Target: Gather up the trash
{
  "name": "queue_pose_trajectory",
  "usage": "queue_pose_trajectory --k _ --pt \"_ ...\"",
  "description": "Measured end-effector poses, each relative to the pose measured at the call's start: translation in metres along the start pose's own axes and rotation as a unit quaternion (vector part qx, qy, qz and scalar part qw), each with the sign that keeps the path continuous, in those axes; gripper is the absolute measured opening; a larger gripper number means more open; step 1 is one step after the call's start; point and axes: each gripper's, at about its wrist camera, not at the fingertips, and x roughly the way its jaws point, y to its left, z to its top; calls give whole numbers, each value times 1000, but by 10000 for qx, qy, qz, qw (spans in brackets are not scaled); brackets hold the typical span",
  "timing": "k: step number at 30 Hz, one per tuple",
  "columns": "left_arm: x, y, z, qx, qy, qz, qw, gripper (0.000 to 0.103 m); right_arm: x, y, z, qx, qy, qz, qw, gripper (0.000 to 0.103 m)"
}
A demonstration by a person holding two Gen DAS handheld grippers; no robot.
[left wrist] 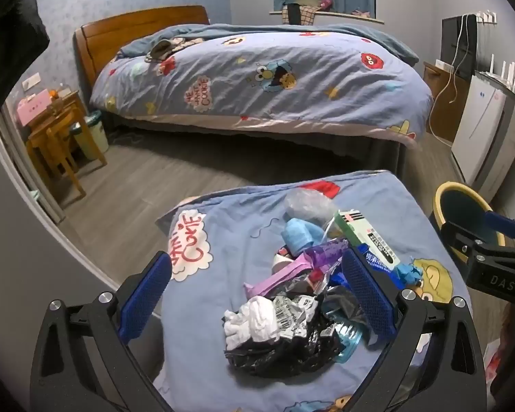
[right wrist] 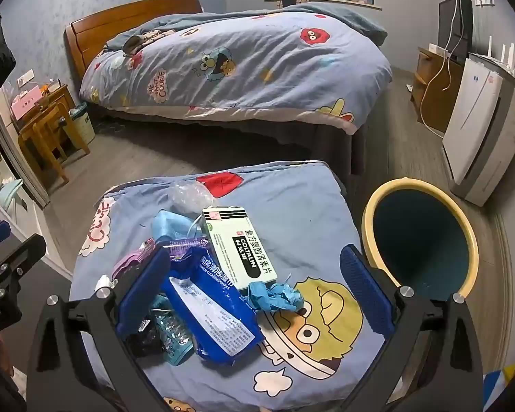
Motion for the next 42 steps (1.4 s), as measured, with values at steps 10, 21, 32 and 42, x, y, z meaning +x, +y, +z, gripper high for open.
queue_pose_trajectory --k 10,21,32,42 --pt "0 0 0 8 -1 7 10000 98 1 0 -1 3 1 4 10000 97" --pt "0 0 0 5 -2 9 10000 98 2 1 -2 -4 -6 -2 10000 97" --pt "0 -1 0 6 0 11 10000 98 3 1 -2 4 -1 0 10000 97" --pt "0 0 0 11 3 4 10000 98 2 1 5 -33 11 4 10000 97"
